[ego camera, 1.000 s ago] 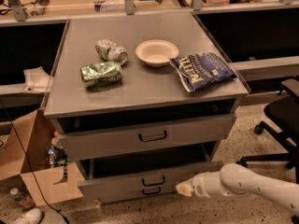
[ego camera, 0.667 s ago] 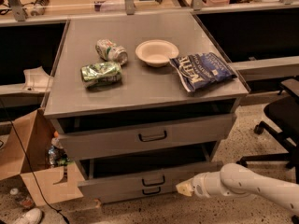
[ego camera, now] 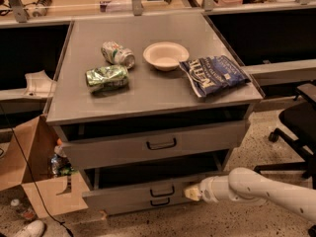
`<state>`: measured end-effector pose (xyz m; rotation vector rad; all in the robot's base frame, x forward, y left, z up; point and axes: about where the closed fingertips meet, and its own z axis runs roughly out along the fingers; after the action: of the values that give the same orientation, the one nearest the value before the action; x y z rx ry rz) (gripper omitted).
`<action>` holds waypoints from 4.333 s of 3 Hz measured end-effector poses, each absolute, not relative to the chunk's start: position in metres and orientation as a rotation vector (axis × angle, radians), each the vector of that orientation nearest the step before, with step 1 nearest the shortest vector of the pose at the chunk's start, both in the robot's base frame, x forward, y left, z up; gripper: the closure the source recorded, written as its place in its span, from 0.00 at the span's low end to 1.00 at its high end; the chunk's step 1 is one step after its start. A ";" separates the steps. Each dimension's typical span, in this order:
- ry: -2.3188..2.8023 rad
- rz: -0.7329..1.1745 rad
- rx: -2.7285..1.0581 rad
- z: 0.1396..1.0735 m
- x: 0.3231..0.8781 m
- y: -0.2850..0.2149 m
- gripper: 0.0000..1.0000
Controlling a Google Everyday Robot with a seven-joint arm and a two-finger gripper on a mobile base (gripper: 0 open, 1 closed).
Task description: Close middle drawer
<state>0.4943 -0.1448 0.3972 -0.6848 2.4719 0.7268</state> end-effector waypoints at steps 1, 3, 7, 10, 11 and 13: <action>2.466 0.719 -0.689 0.397 0.500 -0.144 0.96; 2.466 0.719 -0.689 0.397 0.500 -0.144 0.42; 2.467 0.719 -0.690 0.397 0.500 -0.143 0.21; 2.464 0.719 -0.672 0.398 0.504 -0.141 0.98; 2.460 0.711 -0.652 0.398 0.512 -0.138 1.00; 2.462 0.706 -0.633 0.396 0.521 -0.137 1.00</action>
Offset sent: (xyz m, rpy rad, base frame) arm 0.0053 0.0011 0.0002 -0.0037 -0.0079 0.0012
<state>0.5206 -0.1367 0.3964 -0.6335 2.4623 0.7064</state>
